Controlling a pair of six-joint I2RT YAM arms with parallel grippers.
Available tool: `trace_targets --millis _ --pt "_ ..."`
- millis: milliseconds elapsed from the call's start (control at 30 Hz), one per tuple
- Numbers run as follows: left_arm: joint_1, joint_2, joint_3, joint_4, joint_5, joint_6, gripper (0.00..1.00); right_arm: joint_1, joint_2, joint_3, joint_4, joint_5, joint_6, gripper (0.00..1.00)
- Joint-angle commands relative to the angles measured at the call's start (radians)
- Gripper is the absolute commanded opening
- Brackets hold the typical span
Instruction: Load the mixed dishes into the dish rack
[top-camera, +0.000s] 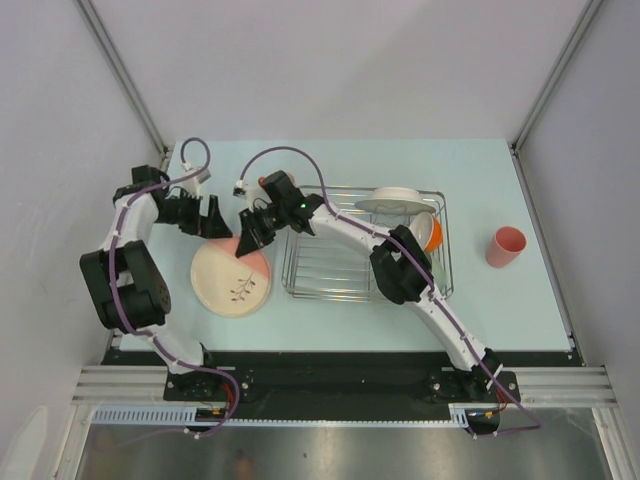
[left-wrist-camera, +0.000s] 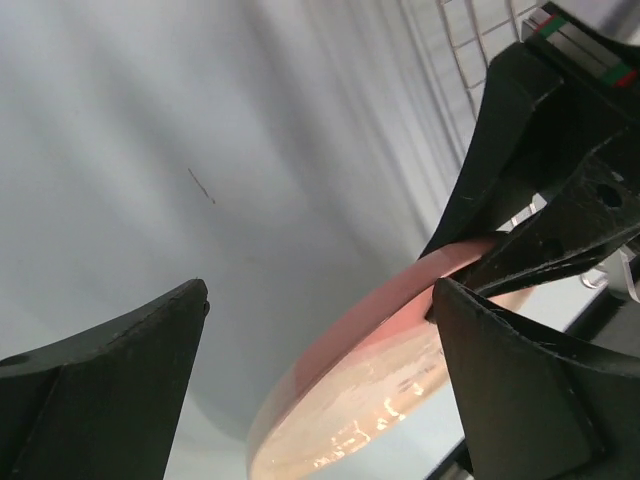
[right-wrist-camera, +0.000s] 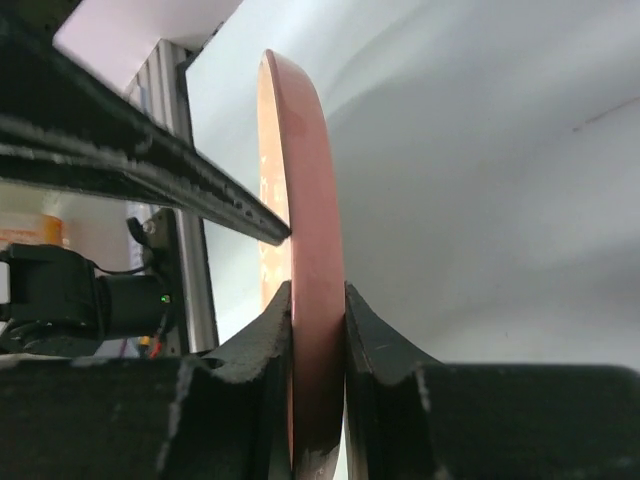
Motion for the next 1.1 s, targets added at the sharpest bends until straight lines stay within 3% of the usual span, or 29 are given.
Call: trace_targets --millis 0,133,333,500,667,767,933,1067 --pt "0.11 -0.06 0.081 -0.034 0.136 -0.034 1.0 0.018 -0.118 0.087 -0.113 0.092 -0.218 0.0" --pt "0.156 -0.101 0.068 -0.056 0.165 -0.036 1.0 0.02 -0.164 0.086 -0.164 0.106 -0.262 0.0" --pt "0.168 -0.154 -0.089 0.048 0.103 -0.073 1.0 0.035 -0.268 0.046 -0.259 0.129 -0.341 0.0" --pt "0.162 -0.157 -0.179 0.082 0.047 -0.07 1.0 0.061 -0.366 0.147 -0.406 0.171 -0.469 0.0" --pt "0.066 -0.195 -0.247 0.151 -0.035 -0.094 1.0 0.063 -0.533 0.054 -0.472 0.345 -0.581 0.0" --pt "-0.008 -0.188 -0.259 0.192 -0.059 -0.126 1.0 0.032 -0.624 -0.03 -0.431 0.307 -0.56 0.0" --pt "-0.031 -0.126 -0.216 0.198 -0.036 -0.166 1.0 0.015 -0.644 -0.051 -0.363 0.28 -0.522 0.0" --pt "-0.074 -0.163 -0.207 0.231 -0.069 -0.183 1.0 0.012 -0.728 -0.064 -0.4 0.458 -0.62 0.0"
